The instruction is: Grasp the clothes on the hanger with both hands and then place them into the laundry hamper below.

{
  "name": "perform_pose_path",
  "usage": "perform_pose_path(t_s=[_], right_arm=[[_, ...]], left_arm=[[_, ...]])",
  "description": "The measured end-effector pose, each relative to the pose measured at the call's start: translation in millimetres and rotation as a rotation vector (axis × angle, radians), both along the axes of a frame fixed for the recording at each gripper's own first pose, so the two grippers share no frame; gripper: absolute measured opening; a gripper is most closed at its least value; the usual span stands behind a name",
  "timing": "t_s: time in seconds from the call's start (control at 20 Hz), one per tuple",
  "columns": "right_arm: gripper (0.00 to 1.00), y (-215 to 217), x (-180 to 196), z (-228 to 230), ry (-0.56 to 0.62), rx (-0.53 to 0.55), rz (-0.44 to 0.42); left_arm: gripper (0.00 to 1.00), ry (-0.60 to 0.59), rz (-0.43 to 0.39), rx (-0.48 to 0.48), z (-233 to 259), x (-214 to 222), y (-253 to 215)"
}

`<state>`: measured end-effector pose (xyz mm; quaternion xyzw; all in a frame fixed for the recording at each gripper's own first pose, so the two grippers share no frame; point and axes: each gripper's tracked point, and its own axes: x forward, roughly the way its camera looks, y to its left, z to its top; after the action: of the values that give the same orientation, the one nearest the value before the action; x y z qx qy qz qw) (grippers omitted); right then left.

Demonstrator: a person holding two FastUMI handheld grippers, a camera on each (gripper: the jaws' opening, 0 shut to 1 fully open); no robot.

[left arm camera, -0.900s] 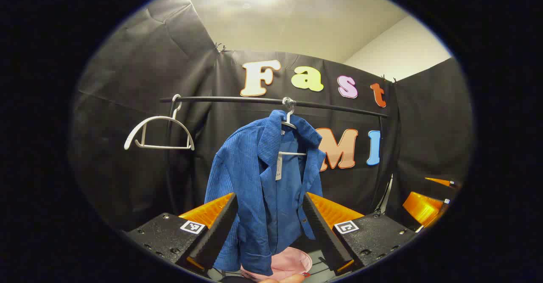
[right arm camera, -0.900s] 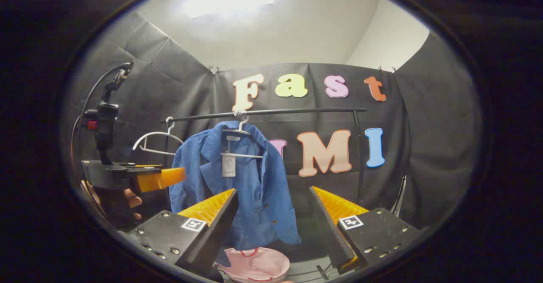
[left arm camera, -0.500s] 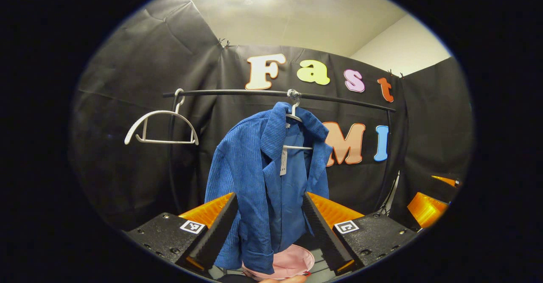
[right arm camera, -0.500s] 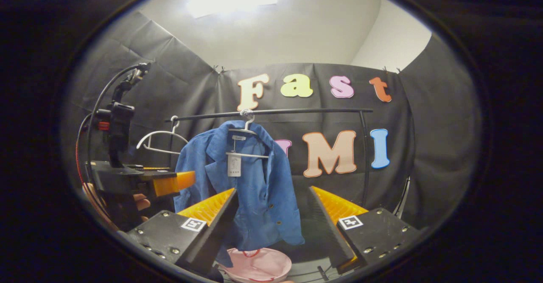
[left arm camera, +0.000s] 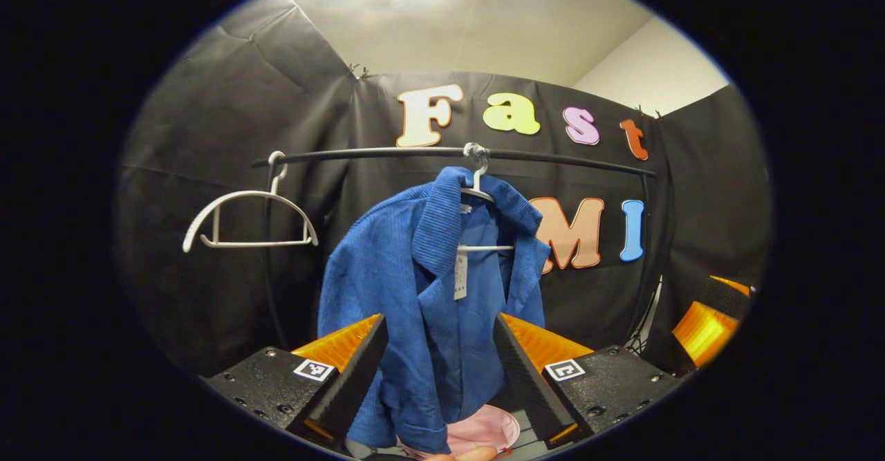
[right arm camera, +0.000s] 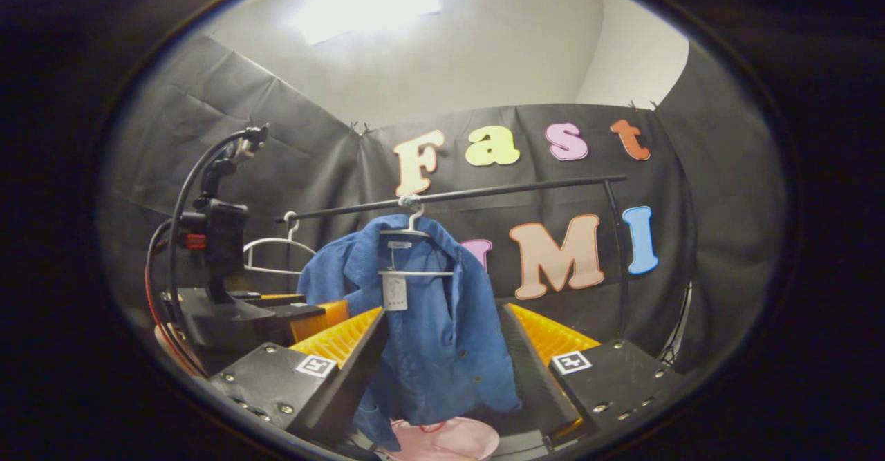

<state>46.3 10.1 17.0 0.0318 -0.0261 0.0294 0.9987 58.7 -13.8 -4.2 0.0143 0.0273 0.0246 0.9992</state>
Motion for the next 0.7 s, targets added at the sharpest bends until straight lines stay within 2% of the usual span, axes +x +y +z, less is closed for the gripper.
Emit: perform_pose_path(t_s=[0.15, 0.25, 0.3, 0.5, 0.55, 0.7], right_arm=[[0.96, -12, 15, -15, 0.034, -0.035, -0.046], [0.98, -12, 26, -27, 0.064, -0.037, -0.046], [0.98, -13, 31, -32, 0.076, -0.033, -0.042], [0.98, -15, 50, -52, 0.115, -0.018, -0.036], [0.98, -15, 54, -57, 0.128, -0.014, -0.036], [0.98, -15, 66, -71, 0.162, -0.001, -0.028]], left_arm=[[0.92, 0.058, 0.014, -0.025, -17, 25, -5], [0.95, 0.104, 0.024, -0.047, -32, 38, -7], [0.92, 0.129, 0.027, -0.057, -42, 41, -8], [0.92, 0.195, 0.043, -0.084, -77, 56, -14], [0.92, 0.203, 0.06, -0.077, -82, 60, -12], [0.92, 0.177, 0.177, -0.033, -83, 76, 18]])
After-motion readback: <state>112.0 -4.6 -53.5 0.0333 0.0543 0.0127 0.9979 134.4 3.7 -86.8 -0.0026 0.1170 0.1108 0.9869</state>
